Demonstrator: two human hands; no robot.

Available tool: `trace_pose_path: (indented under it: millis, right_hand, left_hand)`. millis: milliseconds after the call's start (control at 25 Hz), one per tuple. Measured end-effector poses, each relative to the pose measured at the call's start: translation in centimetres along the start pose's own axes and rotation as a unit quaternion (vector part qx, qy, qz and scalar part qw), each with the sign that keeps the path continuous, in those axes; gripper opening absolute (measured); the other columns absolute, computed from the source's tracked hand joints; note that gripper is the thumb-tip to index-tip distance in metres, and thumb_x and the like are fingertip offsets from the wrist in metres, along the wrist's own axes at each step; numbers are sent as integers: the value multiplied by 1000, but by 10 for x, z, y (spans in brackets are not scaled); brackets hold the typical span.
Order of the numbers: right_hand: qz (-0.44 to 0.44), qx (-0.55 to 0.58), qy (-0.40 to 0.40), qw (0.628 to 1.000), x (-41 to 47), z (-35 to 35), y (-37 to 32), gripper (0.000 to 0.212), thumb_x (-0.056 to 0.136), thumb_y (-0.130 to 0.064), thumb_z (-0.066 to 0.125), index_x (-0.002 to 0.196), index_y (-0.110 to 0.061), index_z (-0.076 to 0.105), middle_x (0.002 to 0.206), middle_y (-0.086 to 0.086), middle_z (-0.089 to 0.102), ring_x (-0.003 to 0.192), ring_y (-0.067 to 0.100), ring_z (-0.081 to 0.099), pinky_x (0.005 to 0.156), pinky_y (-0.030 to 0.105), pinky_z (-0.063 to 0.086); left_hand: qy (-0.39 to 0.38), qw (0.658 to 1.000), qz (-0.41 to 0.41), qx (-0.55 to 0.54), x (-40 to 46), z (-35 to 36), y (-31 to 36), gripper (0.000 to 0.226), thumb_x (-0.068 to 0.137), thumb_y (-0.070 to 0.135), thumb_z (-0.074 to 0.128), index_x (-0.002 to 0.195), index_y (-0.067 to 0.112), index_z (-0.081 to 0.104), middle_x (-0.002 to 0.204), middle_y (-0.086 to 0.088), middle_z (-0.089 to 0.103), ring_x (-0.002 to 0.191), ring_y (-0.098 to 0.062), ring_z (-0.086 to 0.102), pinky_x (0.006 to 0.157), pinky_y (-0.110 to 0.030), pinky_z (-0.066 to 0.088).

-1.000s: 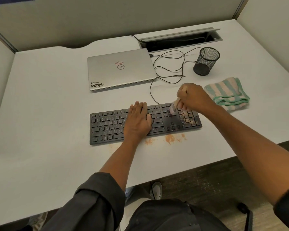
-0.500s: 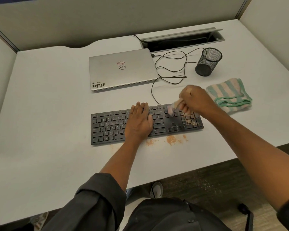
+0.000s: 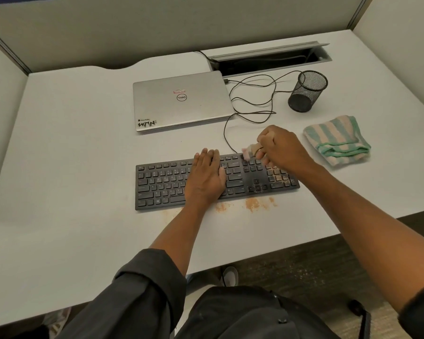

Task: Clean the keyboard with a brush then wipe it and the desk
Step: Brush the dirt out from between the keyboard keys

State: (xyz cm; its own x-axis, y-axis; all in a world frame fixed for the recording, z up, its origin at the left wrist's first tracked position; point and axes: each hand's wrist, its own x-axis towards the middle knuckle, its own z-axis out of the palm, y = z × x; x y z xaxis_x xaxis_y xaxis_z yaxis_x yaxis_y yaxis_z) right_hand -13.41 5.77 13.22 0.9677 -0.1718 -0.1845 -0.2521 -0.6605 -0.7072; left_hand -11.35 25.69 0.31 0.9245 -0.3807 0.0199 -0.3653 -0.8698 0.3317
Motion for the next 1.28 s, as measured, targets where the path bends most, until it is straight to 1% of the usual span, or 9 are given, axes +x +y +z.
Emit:
trace_pose_path:
  millis: [120,240,440,600,800,960,1040,1120,1280]
  right_hand:
    - [-7,-38,-16,999,-11,9,7,24,96,-19,41,95,-13,64,71,1,73,61,20,67,65,33,52]
    - [11,-81,-44,996,-26,6,16,25,95,-17,42,88,-10,65,65,2,73,60,19,67,67,35,53]
    - [17,-45,44,998,-32,3,21,25,96,-24,42,93,-15,66,69,-2,73,66,17,66,68,34,52]
    - [25,-86,6,996,-52,10,26,27,100,-18,43,92,-10,67,69,1,72,67,19,67,71,36,52]
    - [21,-134,31,990,-68,9,27,40,95,-39,31,80,-16,60,71,3,67,65,19,61,64,36,51]
    - [5,-144,21,989,-86,20,25,32,104,-26,40,87,-14,64,74,2,67,68,18,62,69,37,53]
    - [16,-147,50,988,-86,18,25,36,103,-35,36,87,-17,62,72,0,65,66,17,61,65,33,50]
    - [14,-163,32,986,-87,20,21,39,99,-42,30,84,-20,59,71,-2,64,64,16,60,61,31,47]
    - [25,-117,50,992,-84,25,17,30,105,-25,42,91,-15,67,78,3,70,71,17,64,69,37,54]
  left_hand:
    - [0,1000,0,-1,-1,-1,1,60,106,34,29,159,5,24,163,-16,29,155,-28,15,128,-41,3]
    - [-2,1000,2,-4,-1,-1,0,60,107,34,29,159,5,23,163,-16,29,155,-28,15,128,-40,2]
    - [-4,1000,5,-13,0,-2,-1,60,106,33,29,159,5,22,164,-16,27,155,-28,13,128,-39,-1]
    - [-8,1000,9,-11,-1,-2,-1,61,106,34,28,160,4,21,165,-17,26,155,-29,13,128,-39,-2]
    - [-16,1000,15,-19,-1,-4,-2,61,106,33,29,158,2,22,163,-19,26,155,-31,14,128,-41,0]
    - [-12,1000,17,-22,0,-4,-3,62,105,33,31,158,0,22,162,-21,28,154,-33,16,127,-41,-1]
    - [-16,999,17,-26,0,-5,-3,63,105,32,31,158,0,22,163,-21,27,154,-33,16,128,-42,0]
    - [-17,999,18,-31,0,-4,-3,63,105,32,31,158,-1,22,163,-22,27,154,-33,15,128,-42,0]
    - [-20,999,20,-27,1,-3,-4,63,105,33,30,158,0,20,163,-21,26,155,-33,15,128,-43,0]
